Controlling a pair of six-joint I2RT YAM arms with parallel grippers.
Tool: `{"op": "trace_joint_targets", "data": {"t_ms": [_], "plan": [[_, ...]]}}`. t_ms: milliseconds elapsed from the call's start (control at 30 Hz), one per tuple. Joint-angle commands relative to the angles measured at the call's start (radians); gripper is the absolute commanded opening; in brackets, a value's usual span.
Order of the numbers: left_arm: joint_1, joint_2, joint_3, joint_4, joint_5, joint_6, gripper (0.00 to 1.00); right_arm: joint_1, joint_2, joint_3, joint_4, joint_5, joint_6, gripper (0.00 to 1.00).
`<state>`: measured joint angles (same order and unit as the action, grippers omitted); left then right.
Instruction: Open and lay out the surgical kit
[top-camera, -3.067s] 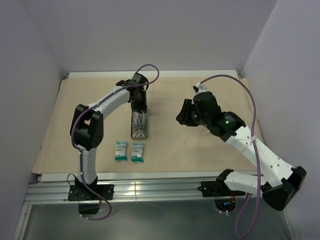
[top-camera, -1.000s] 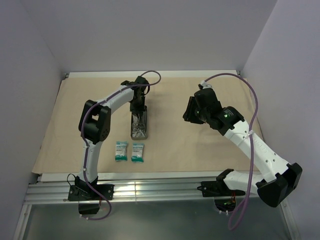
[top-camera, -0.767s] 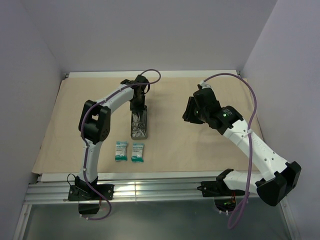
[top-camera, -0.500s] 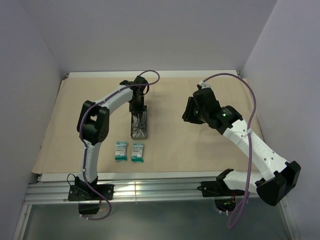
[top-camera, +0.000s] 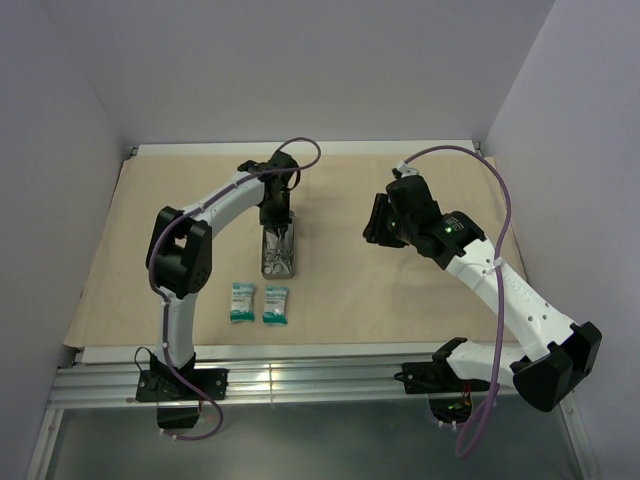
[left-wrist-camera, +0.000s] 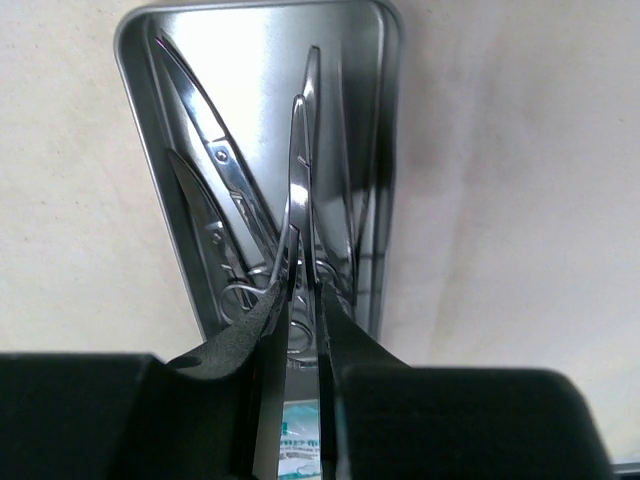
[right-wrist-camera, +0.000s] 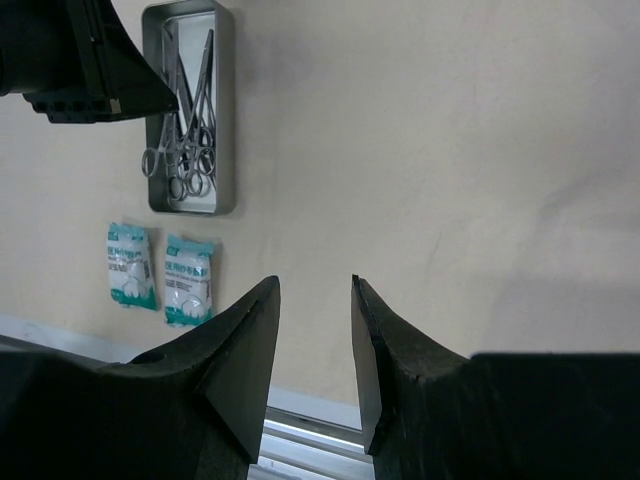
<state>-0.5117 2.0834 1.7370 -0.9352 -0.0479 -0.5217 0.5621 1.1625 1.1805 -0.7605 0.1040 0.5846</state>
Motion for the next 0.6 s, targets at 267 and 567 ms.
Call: {"op": "trace_joint_targets", "data": {"t_ms": [267, 567], "plan": [[-0.092, -0.072, 0.080, -0.025, 0.019, -0.095, 0.00, -0.008, -0.027, 0.018, 0.035, -0.017, -0.032, 0.42], [-0.157, 0.056, 0.209, 0.025, 0.011, -0.127, 0.00, -0.018, -0.075, 0.013, -0.005, 0.010, -0.055, 0.43]]}}
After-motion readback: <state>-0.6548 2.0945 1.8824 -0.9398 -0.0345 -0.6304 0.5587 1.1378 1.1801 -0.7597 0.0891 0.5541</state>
